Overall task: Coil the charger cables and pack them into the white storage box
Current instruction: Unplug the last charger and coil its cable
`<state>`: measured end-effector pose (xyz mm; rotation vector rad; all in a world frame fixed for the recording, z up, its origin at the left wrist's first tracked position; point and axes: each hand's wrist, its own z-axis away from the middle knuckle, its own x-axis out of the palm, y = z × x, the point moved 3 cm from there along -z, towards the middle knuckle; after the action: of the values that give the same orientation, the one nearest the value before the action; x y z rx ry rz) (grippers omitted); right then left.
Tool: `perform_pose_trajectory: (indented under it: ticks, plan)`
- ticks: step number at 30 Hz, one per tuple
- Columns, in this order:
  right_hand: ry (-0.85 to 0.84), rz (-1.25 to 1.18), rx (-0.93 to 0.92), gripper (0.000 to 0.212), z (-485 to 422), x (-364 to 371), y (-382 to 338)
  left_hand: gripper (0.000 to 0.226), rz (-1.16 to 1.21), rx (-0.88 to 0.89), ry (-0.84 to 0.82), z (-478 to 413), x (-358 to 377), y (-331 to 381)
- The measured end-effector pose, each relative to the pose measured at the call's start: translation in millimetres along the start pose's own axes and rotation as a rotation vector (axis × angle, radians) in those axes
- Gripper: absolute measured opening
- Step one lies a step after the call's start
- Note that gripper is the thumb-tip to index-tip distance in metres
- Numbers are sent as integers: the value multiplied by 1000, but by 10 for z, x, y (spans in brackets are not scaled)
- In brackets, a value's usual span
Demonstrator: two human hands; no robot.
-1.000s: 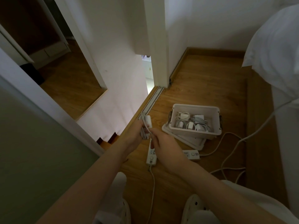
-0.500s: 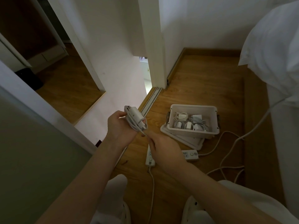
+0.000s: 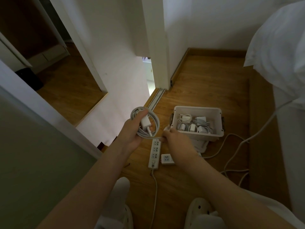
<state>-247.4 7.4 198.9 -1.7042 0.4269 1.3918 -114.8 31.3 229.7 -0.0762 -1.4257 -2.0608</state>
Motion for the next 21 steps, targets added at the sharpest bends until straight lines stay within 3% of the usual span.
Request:
perform_pose_trajectory:
  ticks: [4,9,12,15,17,21]
  plan:
    - [-68,-545,143,24,-35,73,39,26,-105,-7,11,-14,-26,-53]
    - [10,-1443,487,13,-28,-81,69,37,-113,-24,-44,32,15,-99]
    - [11,-1731,634,24,-16,-72,81,25,-71,-29,-82,46,88,-114]
    - [95,-1868,721,29,-41,-104,143,22,-22,-41,-80,40,114,-138]
    - [111,-1752,696,37,-55,-128,165,19,2,-35,-66,34,106,-124]
    - [47,-1429,580,27,-62,-104,114,21,22,-14,-2,8,63,-84]
